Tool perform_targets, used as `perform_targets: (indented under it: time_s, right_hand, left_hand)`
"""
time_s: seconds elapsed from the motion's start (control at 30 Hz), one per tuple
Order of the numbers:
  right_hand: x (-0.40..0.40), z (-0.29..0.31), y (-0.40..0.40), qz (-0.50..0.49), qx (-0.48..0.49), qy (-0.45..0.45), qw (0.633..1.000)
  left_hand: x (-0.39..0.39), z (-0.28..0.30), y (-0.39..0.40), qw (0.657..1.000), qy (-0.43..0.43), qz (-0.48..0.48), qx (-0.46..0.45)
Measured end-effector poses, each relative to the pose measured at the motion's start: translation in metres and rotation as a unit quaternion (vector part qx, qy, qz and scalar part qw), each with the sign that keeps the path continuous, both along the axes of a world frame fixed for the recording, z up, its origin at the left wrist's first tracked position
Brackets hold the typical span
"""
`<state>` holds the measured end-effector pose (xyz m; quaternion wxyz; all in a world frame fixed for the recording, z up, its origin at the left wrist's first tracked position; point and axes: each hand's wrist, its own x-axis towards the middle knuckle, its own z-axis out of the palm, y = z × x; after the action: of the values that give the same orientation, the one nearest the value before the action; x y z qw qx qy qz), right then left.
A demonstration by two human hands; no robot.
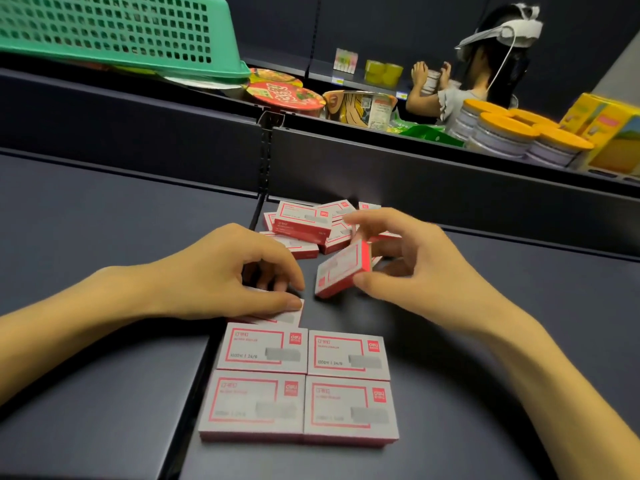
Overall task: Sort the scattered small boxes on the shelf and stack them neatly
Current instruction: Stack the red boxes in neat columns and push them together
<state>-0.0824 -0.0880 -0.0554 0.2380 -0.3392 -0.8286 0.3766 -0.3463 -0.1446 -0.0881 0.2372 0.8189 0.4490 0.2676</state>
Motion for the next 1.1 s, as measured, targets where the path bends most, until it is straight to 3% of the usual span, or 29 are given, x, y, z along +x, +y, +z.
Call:
perform_targets:
  time_s: [0.1, 0.27, 0.73, 1.1]
  right_hand:
    - [0.003, 0.001, 0.003, 0.005, 0.009, -0.100, 0.995]
    - [-0.004, -0.003, -0.001, 0.000, 0.027, -0.146, 0.989]
    - [-0.010, -0.006, -0.011, 0.041, 0.013, -0.139, 0.989]
    - [-0.011, -0.006, -0.014, 0.052, -0.004, -0.142, 0.988]
  left_hand:
    - [0.000, 0.001, -0.001, 1.000, 0.009, -0.001, 0.005]
    - [-0.001, 0.002, -0.001, 1.000, 0.029, 0.002, 0.009]
    - [0.004, -0.003, -0.001, 0.998, 0.052, 0.003, 0.031]
    - [0.006, -0.004, -0.001, 0.999, 0.023, -0.013, -0.020]
